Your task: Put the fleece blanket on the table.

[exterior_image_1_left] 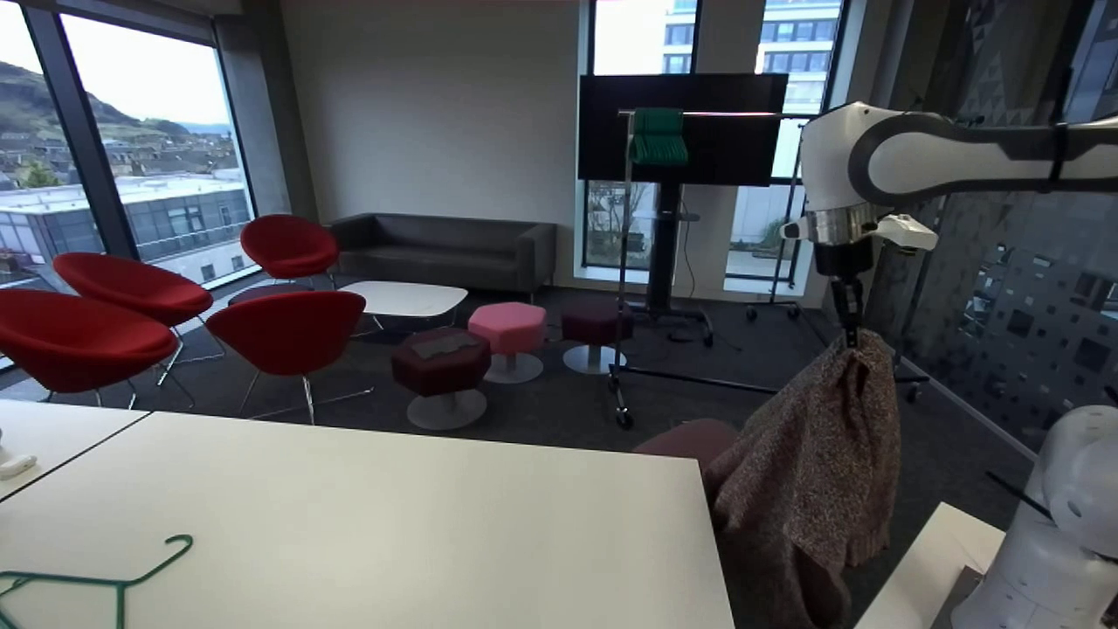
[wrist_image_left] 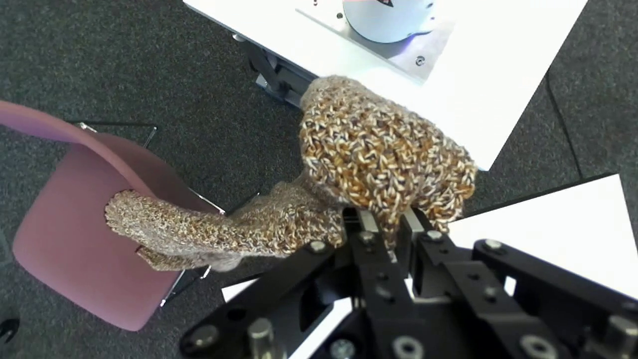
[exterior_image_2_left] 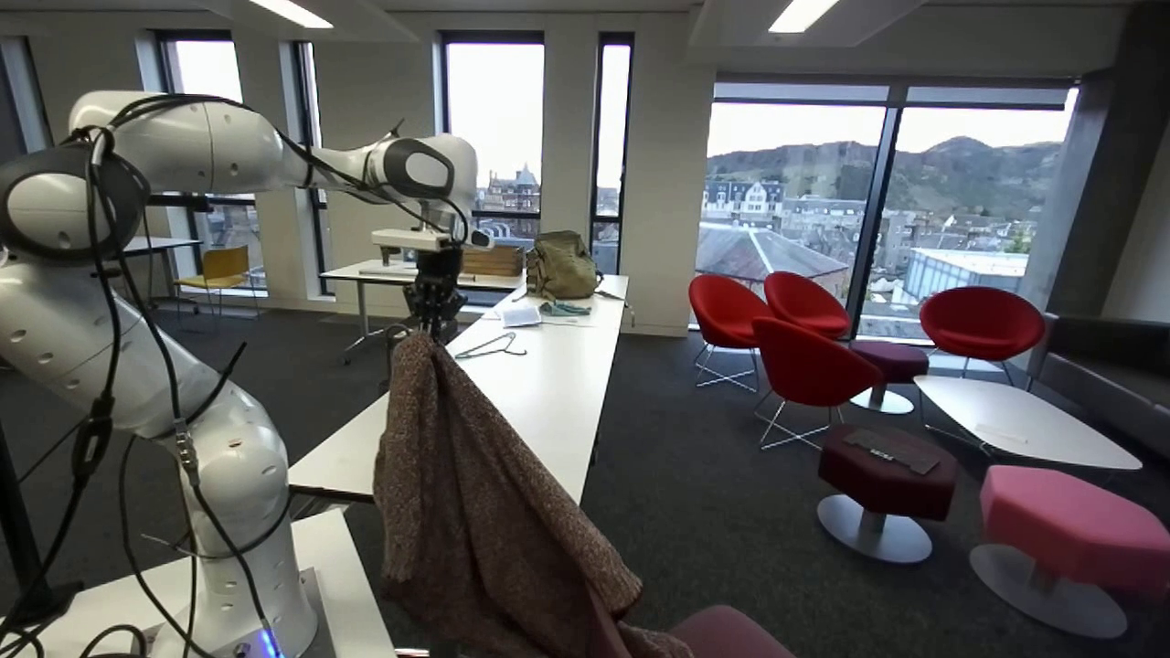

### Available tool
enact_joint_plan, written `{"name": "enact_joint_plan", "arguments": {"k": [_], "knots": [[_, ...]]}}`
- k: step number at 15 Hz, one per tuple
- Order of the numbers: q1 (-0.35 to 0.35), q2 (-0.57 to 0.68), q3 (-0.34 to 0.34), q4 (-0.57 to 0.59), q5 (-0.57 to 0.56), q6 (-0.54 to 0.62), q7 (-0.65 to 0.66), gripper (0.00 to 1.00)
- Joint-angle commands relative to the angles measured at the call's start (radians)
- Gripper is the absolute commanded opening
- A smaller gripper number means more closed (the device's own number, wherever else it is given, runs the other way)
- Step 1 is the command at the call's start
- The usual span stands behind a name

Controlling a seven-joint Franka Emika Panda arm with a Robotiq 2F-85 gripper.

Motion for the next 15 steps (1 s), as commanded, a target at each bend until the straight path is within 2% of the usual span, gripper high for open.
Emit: {"name": "enact_joint_plan", "arguments": {"k": [1, 4, 8, 15], "knots": [[0.106, -0.034, 0.066, 0.031, -0.014, -0.035, 0.005, 0.03], [0.177, 0.003, 0.112, 0.068, -0.015, 0.033, -0.013, 0.03], [0.217, 0.099, 0.145, 0.104, -0.026, 0.133, -0.023, 0.03], [0.216, 0.337, 0.135, 0.159, -0.012, 0.273, -0.108, 0.03]]}}
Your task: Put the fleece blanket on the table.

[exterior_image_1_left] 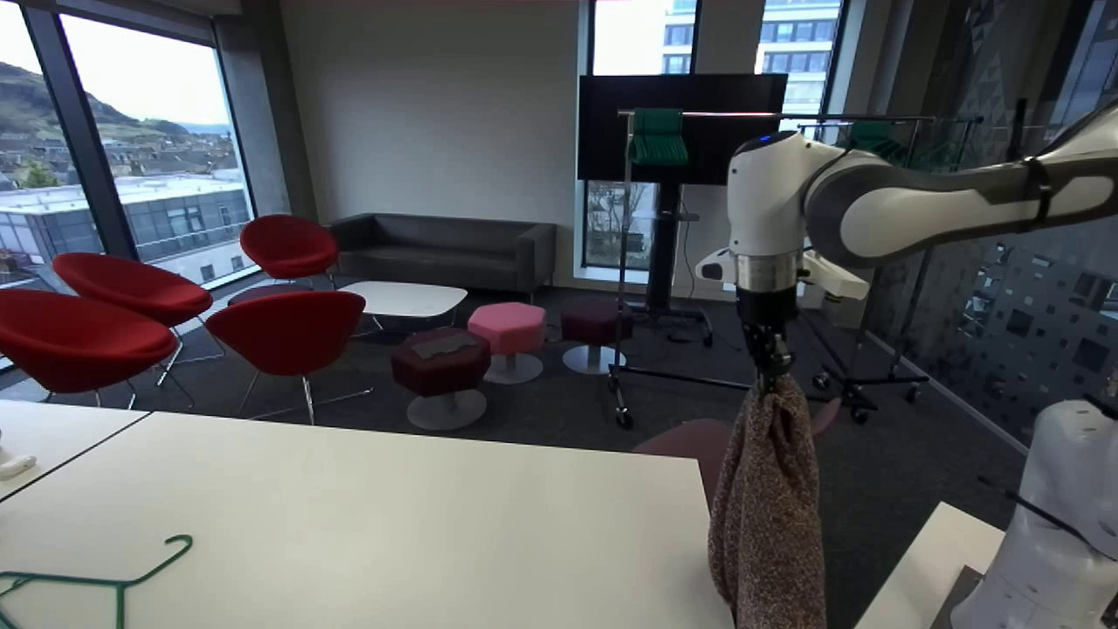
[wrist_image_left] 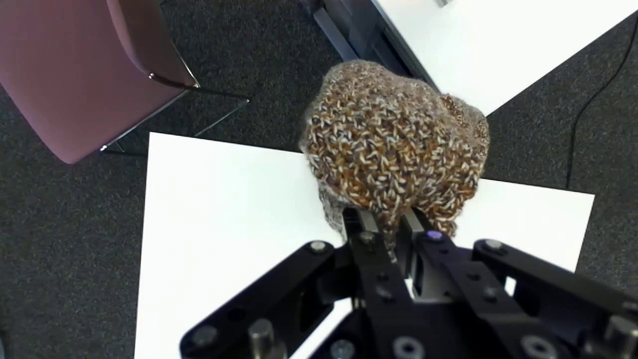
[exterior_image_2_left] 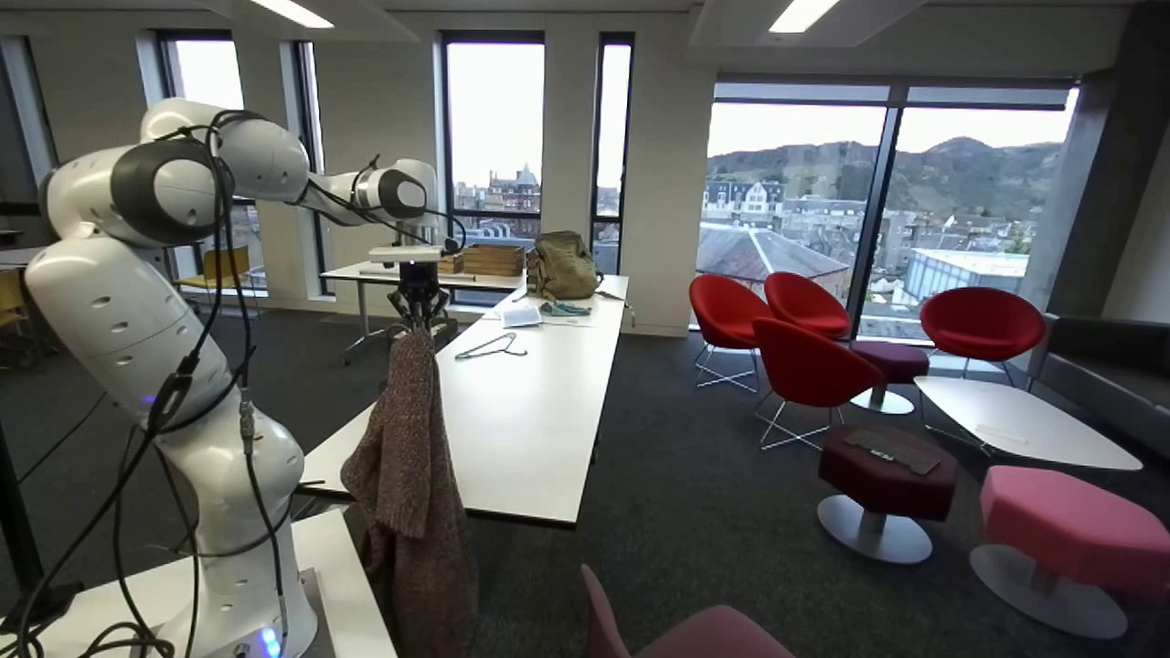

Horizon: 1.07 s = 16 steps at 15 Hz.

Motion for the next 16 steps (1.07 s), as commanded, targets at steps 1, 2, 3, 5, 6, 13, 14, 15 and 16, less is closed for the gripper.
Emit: {"name": "enact_joint_plan", "arguments": {"k": [1, 2, 3, 5, 6, 13, 14, 15, 16], "knots": [[-0.001, 0.159, -0.02, 0.105, -0.002, 0.039, -0.083, 0.03], [-0.004, 0.206, -0.023, 0.134, 0.005, 0.045, -0.106, 0.03], [-0.006, 0.251, -0.022, 0.167, 0.008, 0.042, -0.123, 0.03], [-0.012, 0.369, -0.011, 0.249, -0.01, 0.033, -0.125, 0.03], [-0.014, 0.429, -0.006, 0.3, -0.02, 0.023, -0.119, 0.03], [-0.005, 0.75, 0.012, 0.62, -0.028, -0.062, -0.131, 0.03], [0.005, 0.778, 0.019, 0.664, -0.034, -0.082, -0.124, 0.03], [0.017, 0.789, 0.027, 0.692, -0.04, -0.098, -0.115, 0.03], [0.03, 0.802, 0.036, 0.73, -0.047, -0.115, -0.108, 0.03]]}}
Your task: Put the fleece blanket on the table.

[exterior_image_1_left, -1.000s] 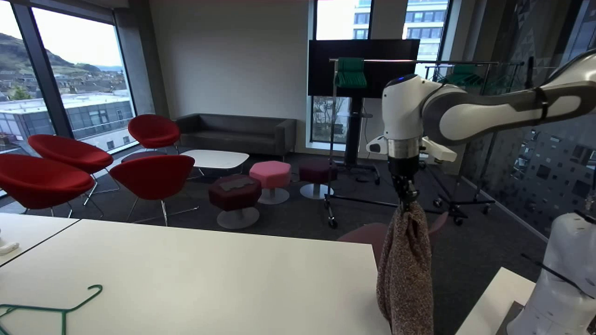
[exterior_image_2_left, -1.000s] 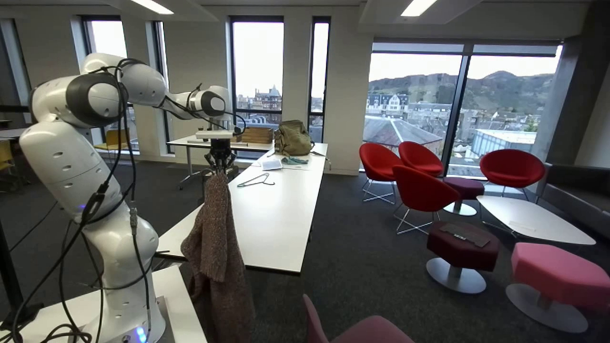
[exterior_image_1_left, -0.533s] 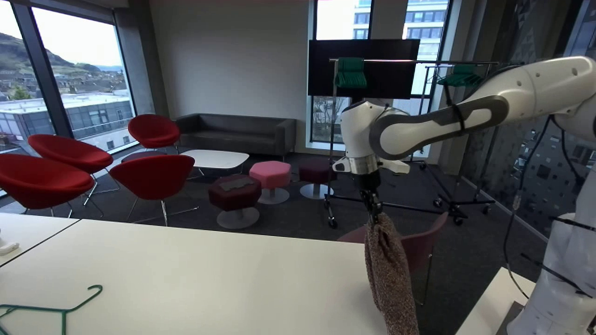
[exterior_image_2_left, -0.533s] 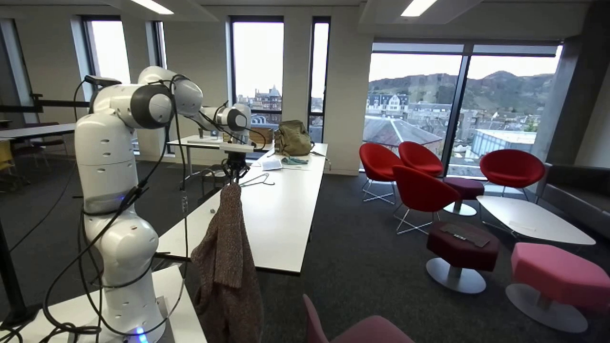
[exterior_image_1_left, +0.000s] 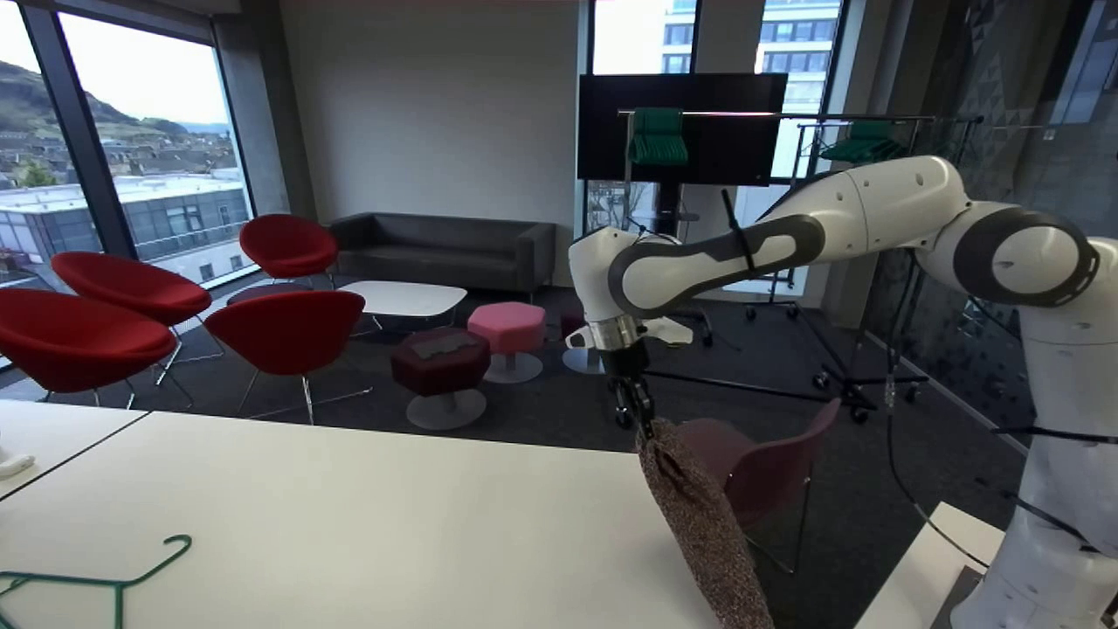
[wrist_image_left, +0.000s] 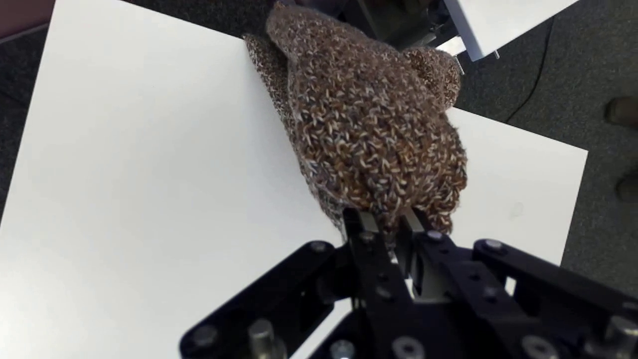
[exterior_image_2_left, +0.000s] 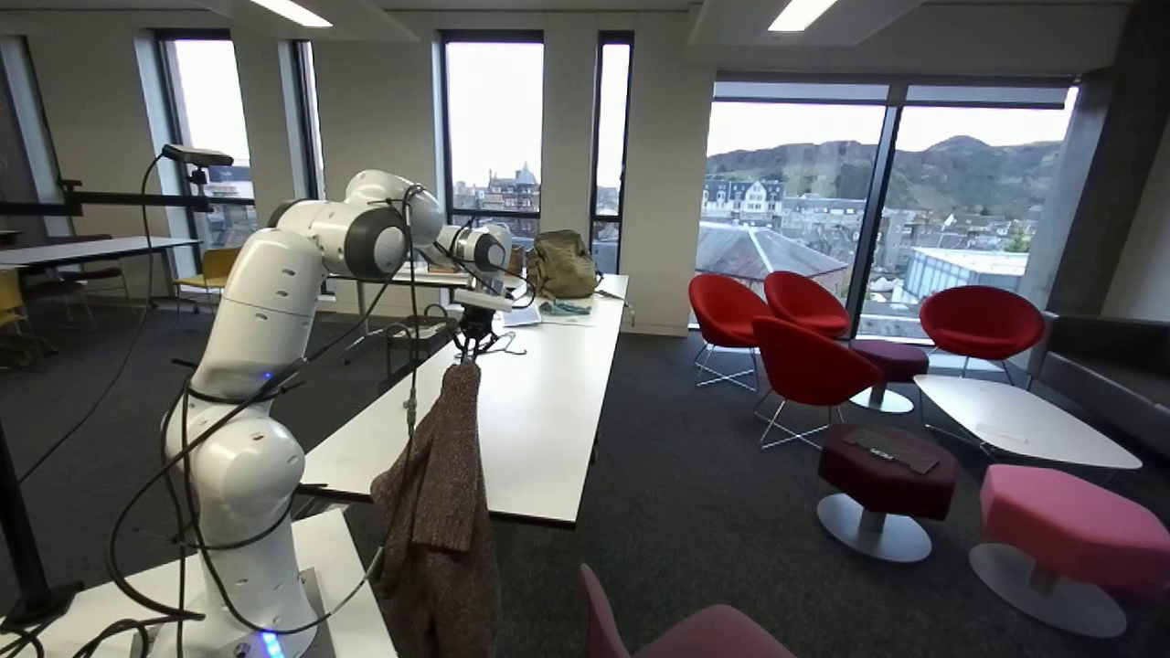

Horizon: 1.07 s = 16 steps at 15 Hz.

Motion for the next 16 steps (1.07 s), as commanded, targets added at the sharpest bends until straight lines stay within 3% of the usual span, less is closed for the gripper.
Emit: {"name": "enact_joint_plan", "arguments": {"k": [1, 11, 13, 16], "knots": [[0.039, 0.061, 0.039, 0.186, -0.036, -0.101, 0.002, 0.03], [0.247, 0.097, 0.119, 0.437, -0.108, -0.184, 0.022, 0.03], [0.264, 0.073, 0.124, 0.447, -0.104, -0.169, -0.004, 0.03], [0.225, 0.061, 0.122, 0.455, -0.046, -0.151, -0.06, 0.03]]}}
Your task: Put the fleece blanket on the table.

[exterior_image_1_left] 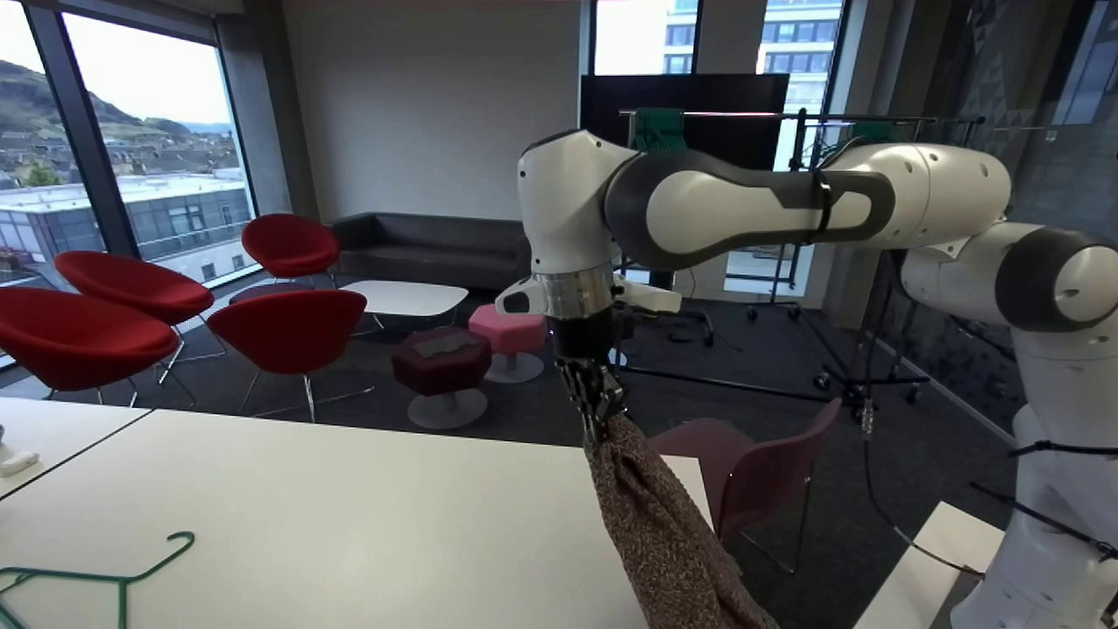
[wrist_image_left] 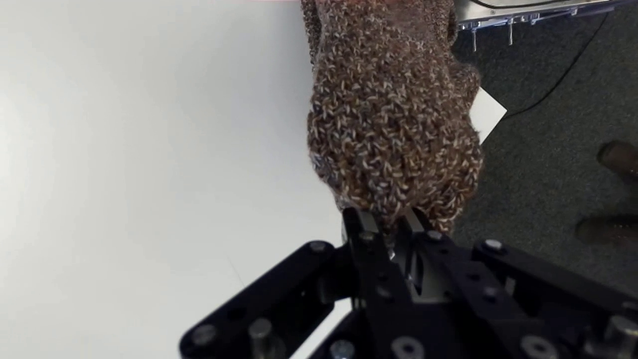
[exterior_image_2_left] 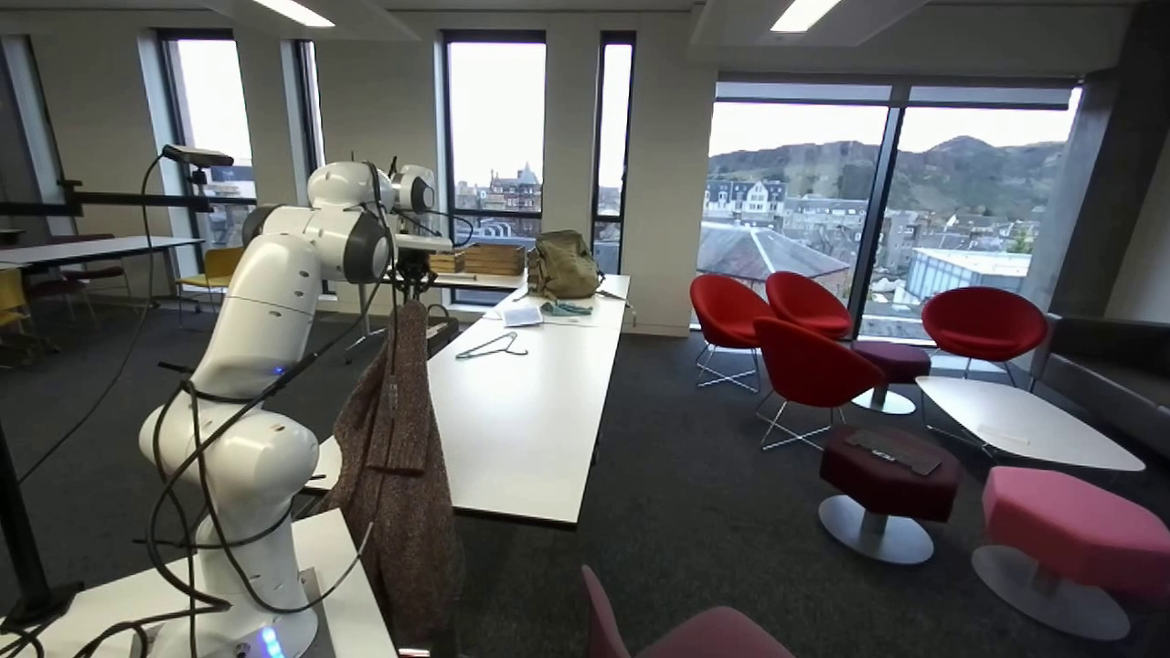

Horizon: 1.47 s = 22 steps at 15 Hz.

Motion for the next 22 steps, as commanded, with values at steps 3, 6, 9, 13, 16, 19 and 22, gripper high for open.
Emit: {"name": "enact_joint_plan", "arguments": {"k": [3, 6, 9, 13, 16, 19, 22], "knots": [[-0.099, 0.008, -0.019, 0.057, 0.061, -0.017, -0.097, 0.03], [-0.154, 0.015, -0.033, 0.048, 0.084, -0.017, -0.13, 0.03], [-0.14, 0.03, -0.032, 0.016, 0.057, -0.001, -0.098, 0.12], [-0.127, 0.035, -0.031, 0.012, 0.056, -0.001, -0.095, 0.12], [-0.119, 0.035, -0.031, 0.012, 0.056, -0.001, -0.094, 0.03], [-0.164, -0.009, -0.04, -0.041, 0.078, 0.109, -0.1, 0.03], [-0.131, 0.017, -0.052, 0.099, -0.026, 0.095, -0.146, 0.03]]}}
